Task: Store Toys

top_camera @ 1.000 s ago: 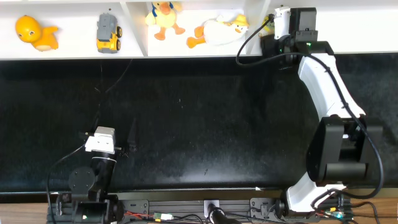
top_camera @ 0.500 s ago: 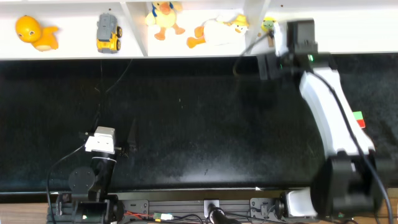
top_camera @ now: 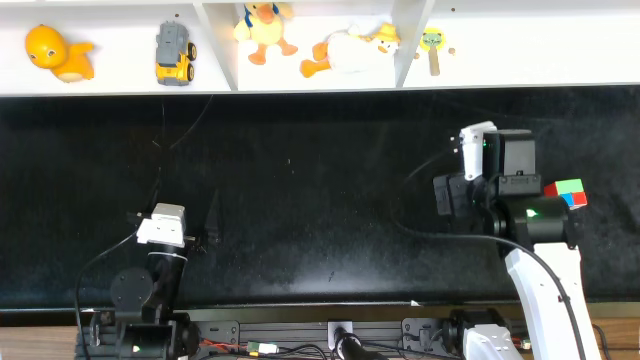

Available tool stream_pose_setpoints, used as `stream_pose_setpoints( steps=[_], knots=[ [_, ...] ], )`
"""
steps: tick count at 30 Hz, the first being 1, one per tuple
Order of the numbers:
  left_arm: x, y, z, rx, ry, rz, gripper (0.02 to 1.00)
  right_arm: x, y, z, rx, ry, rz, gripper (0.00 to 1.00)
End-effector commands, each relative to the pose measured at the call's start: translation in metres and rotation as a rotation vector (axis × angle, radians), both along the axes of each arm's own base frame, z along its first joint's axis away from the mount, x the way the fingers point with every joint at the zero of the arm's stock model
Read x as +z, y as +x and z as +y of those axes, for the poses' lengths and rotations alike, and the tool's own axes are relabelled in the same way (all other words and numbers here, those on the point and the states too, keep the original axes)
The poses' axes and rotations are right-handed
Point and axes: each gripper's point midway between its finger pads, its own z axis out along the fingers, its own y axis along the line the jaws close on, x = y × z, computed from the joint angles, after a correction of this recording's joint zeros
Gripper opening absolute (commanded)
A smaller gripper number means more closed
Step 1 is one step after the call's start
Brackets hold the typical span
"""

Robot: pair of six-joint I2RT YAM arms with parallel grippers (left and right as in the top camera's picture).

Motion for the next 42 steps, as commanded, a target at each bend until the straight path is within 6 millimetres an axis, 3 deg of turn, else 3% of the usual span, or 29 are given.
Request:
stream_pose_setpoints(
  steps=[1, 4, 6, 10, 16, 22, 26, 34, 42],
  knots=[
    [0.001, -0.001, -0.003, -0.016, 0.014, -0.007, 0.998, 0.002, 0.006, 0.001, 0.004, 0.008, -0.033, 0.996],
    [0.001, -0.001, -0.003, -0.016, 0.014, -0.008, 0.998, 0.008, 0.013, 0.005, 0.017, 0.031, -0.073, 0.998],
    [0.001, -0.001, -0.003, -0.016, 0.014, -0.008, 0.998, 0.007, 0.012, -0.006, -0.022, 0.031, -0.067, 0.996],
    [0.001, -0.001, -0.003, -0.016, 0.014, -0.007, 0.998, 0.003, 0.003, -0.045, -0.012, 0.012, -0.041, 0.998],
    [0.001, -0.001, -0.003, -0.016, 0.014, -0.008, 0.998, 0.005, -0.033, -0.136, -0.074, -0.061, -0.046, 0.996],
    [0.001, -0.001, -0.003, -0.016, 0.014, -0.007, 0.998, -0.006, -0.07, -0.193, -0.069, -0.16, 0.008, 0.998],
    [0.001, -0.001, -0.003, -0.016, 0.014, -0.007, 0.998, -0.021, -0.075, -0.224, -0.133, -0.124, -0.005, 0.998],
    [0.001, -0.001, -0.003, -0.016, 0.014, -0.008, 0.998, -0.064, -0.061, -0.236, -0.25, 0.063, -0.004, 1.0],
    [0.001, -0.001, -0.003, -0.016, 0.014, -0.007, 0.998, -0.081, -0.032, -0.225, -0.25, 0.198, -0.065, 0.996]
  ],
)
